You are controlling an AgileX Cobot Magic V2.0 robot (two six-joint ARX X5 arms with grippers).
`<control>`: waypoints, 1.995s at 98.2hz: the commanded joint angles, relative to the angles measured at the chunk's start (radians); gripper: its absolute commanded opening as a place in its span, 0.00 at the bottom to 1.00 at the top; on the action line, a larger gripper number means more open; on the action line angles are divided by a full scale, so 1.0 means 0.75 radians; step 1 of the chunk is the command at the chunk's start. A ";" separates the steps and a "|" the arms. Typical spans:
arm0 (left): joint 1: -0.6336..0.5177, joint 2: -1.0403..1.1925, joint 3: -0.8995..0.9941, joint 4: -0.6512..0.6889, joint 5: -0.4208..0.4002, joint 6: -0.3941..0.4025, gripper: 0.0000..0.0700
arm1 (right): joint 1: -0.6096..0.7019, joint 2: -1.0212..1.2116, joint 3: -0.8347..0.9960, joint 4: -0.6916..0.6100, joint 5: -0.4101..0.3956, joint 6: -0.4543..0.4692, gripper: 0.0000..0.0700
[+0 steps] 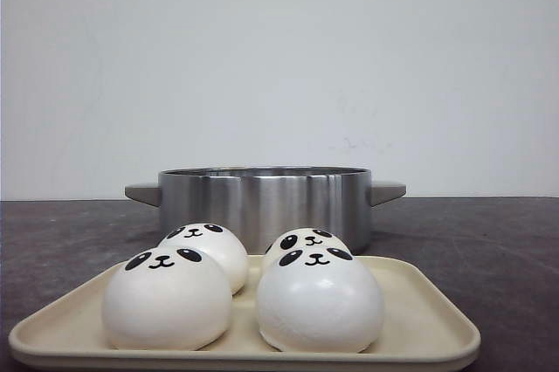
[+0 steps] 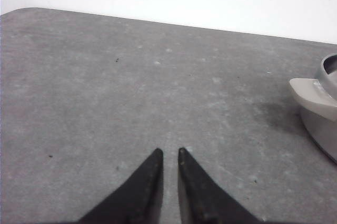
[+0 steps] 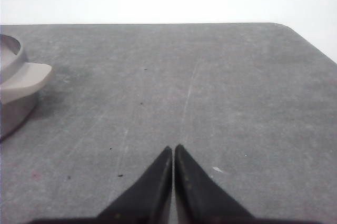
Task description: Steam buns
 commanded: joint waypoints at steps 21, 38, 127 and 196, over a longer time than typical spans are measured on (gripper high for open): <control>0.003 -0.003 -0.024 -0.005 0.002 -0.004 0.02 | -0.003 -0.001 -0.004 0.018 0.001 0.000 0.01; 0.003 -0.003 -0.024 -0.005 0.002 -0.004 0.02 | -0.003 -0.001 -0.004 0.018 0.001 0.000 0.01; 0.003 -0.003 -0.024 -0.005 0.001 -0.004 0.02 | -0.003 -0.001 -0.004 0.018 0.001 -0.001 0.01; 0.003 -0.002 0.111 -0.012 0.146 -0.417 0.02 | -0.002 -0.001 0.045 0.403 -0.310 0.695 0.01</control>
